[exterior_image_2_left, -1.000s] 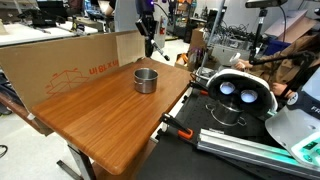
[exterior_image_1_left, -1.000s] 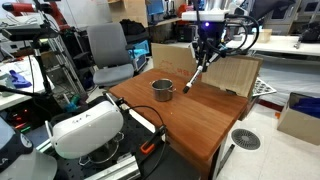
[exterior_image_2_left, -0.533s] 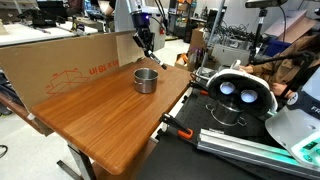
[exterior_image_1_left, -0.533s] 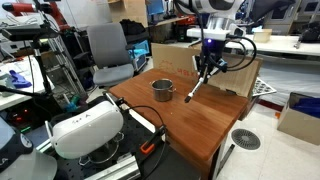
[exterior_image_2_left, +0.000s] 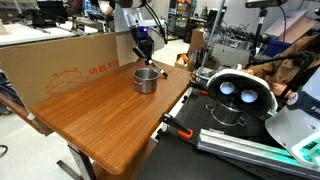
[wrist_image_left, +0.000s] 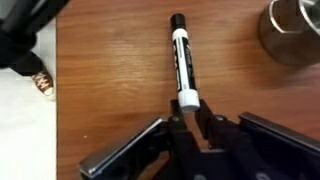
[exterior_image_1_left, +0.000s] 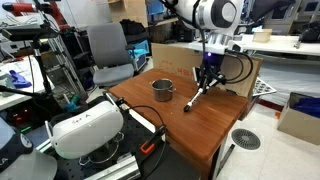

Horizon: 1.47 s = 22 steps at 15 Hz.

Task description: Pick up the pen from the silver pot and put it on the table

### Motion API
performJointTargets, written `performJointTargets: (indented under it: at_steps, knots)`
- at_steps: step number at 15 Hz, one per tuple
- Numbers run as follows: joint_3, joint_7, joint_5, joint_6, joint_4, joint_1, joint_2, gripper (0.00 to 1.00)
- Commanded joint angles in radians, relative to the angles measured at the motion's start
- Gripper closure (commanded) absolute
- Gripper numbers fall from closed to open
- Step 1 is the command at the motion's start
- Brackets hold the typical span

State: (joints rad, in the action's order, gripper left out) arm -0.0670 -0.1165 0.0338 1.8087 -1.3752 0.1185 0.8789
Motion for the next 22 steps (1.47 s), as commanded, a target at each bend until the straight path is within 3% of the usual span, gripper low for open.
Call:
performJointTargets:
  at_steps: [1, 4, 5, 7, 13, 22]
  knots:
    - [-0.008, 0.026, 0.027, -0.062, 0.099, -0.009, 0.060, 0.95]
    - [-0.013, 0.031, 0.040, -0.069, 0.133, -0.012, 0.079, 0.95]
    - [-0.014, 0.032, 0.046, -0.077, 0.143, -0.013, 0.085, 0.54]
    - [-0.015, 0.028, 0.057, -0.082, 0.153, -0.015, 0.091, 0.46]
    - [-0.011, 0.024, 0.067, -0.090, 0.169, -0.016, 0.096, 0.02]
    - [0.002, 0.007, 0.060, -0.038, 0.108, -0.018, 0.027, 0.00]
